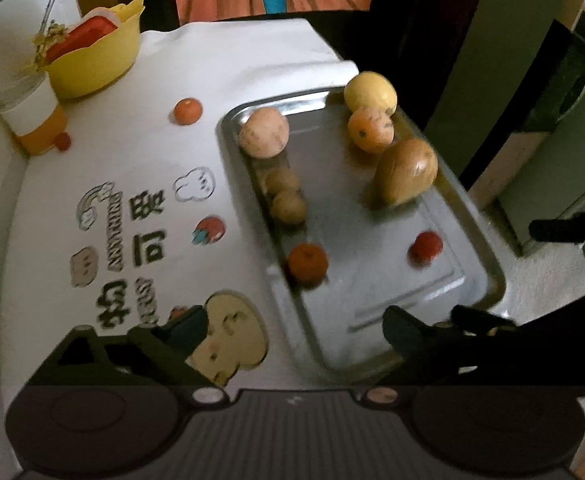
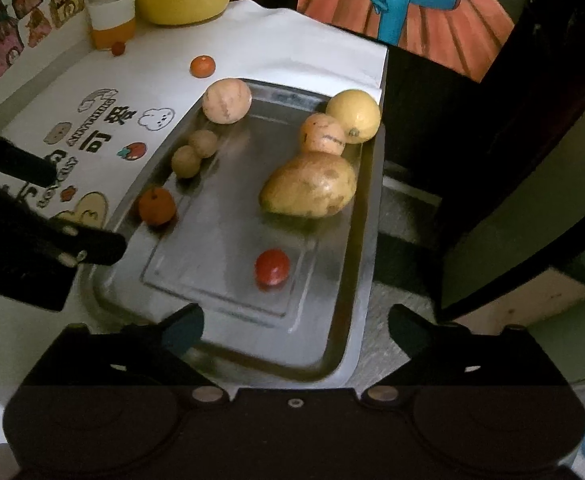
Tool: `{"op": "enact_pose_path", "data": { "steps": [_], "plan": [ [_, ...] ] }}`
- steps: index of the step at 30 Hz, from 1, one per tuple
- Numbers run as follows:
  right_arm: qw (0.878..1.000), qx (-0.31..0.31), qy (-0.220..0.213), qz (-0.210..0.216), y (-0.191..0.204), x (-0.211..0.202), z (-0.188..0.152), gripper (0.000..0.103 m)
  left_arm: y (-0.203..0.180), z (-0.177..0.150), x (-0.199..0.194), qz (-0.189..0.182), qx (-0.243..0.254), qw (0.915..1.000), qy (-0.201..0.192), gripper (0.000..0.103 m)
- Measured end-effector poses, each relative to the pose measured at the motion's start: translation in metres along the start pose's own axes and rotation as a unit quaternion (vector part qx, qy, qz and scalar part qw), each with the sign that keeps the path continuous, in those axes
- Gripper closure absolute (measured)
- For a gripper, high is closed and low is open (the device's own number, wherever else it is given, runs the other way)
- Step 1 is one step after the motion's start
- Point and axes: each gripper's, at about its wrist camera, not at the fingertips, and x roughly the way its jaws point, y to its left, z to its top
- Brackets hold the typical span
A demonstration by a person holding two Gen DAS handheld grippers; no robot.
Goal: Organize fruits
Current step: 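Lift both open tools off the tray and swing back toward the table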
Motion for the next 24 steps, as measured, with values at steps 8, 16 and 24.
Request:
{"op": "enact_pose_path", "data": {
  "steps": [8,16,24],
  "plan": [
    [0.995,0.043,0.064,0.07,0.011,-0.007,-0.01,0.001,0.011,-0.033,-0.013,0.017,0.015,0.9987,0.044,0.001],
    [0.99,0.026,0.076,0.116,0.03,-0.012,0.004,0.001,0.036,-0.045,-0.018,0.044,-0.029,0.9957,0.076,0.001],
    [0.987,-0.008,0.075,0.142,0.059,-0.008,0.017,0.001,0.08,-0.058,-0.009,0.092,-0.114,0.981,0.127,0.001]
  ]
}}
